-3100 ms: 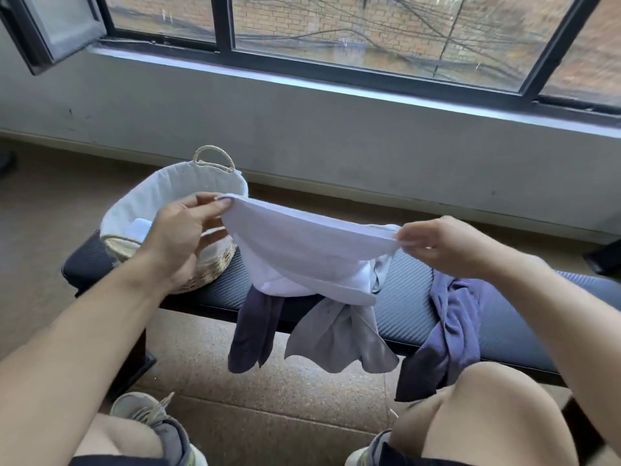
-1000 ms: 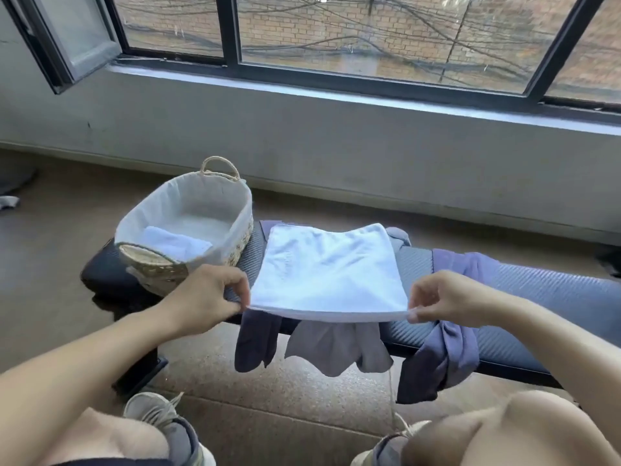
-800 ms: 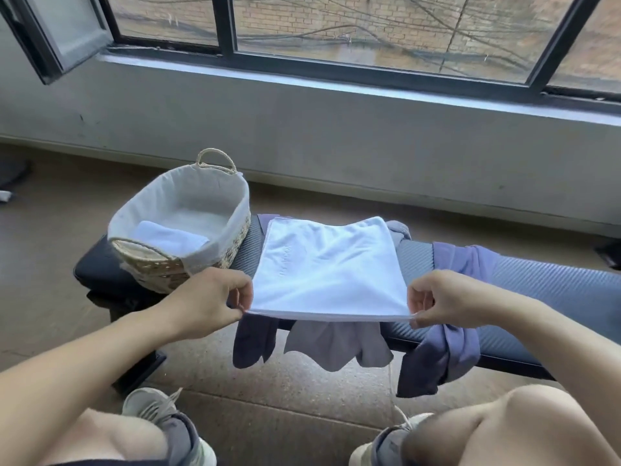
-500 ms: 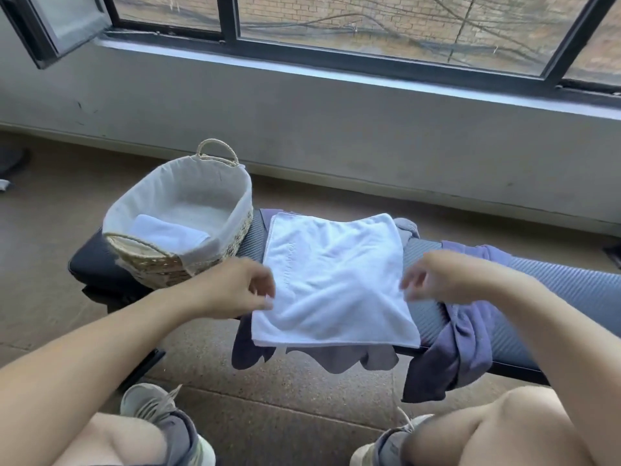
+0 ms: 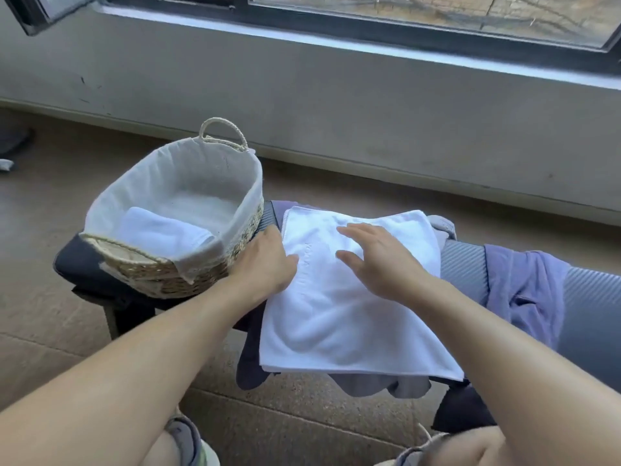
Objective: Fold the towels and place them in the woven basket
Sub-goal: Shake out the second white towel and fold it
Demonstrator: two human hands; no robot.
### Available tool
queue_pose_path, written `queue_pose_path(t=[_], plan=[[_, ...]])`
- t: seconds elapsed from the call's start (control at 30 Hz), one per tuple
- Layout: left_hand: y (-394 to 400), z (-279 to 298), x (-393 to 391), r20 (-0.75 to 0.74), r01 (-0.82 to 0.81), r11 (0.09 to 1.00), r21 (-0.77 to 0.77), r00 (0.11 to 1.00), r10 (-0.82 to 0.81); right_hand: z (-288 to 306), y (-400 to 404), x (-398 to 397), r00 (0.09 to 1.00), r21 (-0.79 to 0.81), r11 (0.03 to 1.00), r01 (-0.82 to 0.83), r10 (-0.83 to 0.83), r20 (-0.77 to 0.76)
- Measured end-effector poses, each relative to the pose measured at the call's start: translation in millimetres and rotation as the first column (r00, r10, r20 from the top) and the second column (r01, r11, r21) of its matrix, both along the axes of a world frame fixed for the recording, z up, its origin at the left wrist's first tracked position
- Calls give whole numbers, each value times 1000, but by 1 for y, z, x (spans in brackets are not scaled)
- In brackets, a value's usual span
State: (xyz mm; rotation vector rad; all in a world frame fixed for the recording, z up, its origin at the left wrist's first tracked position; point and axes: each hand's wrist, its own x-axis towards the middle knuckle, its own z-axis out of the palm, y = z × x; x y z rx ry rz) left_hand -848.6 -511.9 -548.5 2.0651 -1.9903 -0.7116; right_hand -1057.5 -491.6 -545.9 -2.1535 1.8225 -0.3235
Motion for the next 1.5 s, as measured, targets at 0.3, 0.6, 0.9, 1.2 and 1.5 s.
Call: queue_pose_path(t=[0.3,0.6,0.9,1.2,1.5], plan=[[1,15,11,-138,-42,999,23,989,44,-12,-16,34,998,-82,995,-65,65,2],[25,20,27,-210,84,946,314,978,-17,0,-100,53,994,-15,999,31,-30,104],[40,15,45,-177,149,925,349,980,-92,-21,-118,60,971,79,994,71,-87,224],[40,21,43,-13,181,934,307,982,-186,-23,-128,66,906,113,985,132,-166,390],[38,26,40,-28,165,904,395,985,-168,-30,-132,71,988,-22,996,84,-80,134]])
